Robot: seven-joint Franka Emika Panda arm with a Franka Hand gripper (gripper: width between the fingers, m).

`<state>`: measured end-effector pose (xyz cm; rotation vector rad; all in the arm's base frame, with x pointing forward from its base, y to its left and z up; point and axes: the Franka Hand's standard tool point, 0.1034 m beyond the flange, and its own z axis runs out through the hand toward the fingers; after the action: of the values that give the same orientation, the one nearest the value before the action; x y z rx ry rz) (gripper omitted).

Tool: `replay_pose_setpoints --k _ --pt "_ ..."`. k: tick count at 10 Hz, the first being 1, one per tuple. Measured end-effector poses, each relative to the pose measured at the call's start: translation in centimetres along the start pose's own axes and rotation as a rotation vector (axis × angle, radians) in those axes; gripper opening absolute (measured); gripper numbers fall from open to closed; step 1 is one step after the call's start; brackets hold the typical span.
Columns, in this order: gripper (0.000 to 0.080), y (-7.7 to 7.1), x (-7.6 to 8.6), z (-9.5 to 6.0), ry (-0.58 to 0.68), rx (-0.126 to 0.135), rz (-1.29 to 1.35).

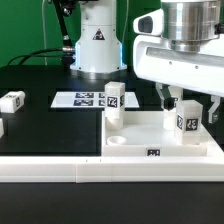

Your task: Assemble square table

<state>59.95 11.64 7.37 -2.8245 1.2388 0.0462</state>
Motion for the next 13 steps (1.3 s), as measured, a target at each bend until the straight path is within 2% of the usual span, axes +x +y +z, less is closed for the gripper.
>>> replay_pose_setpoints --k 4,5,9,13 --pt "0.0649 0.07 0.08 0.02 0.000 -0.001 -0.301" --pt "0.0649 -0.02 -0.08 0.04 0.006 -0.008 -0.407" --pt "0.0649 -0.12 0.02 0.01 0.010 -0.005 -0.740" --pt "0.0649 -0.26 -0.11 0.01 0.016 -0.013 -0.923"
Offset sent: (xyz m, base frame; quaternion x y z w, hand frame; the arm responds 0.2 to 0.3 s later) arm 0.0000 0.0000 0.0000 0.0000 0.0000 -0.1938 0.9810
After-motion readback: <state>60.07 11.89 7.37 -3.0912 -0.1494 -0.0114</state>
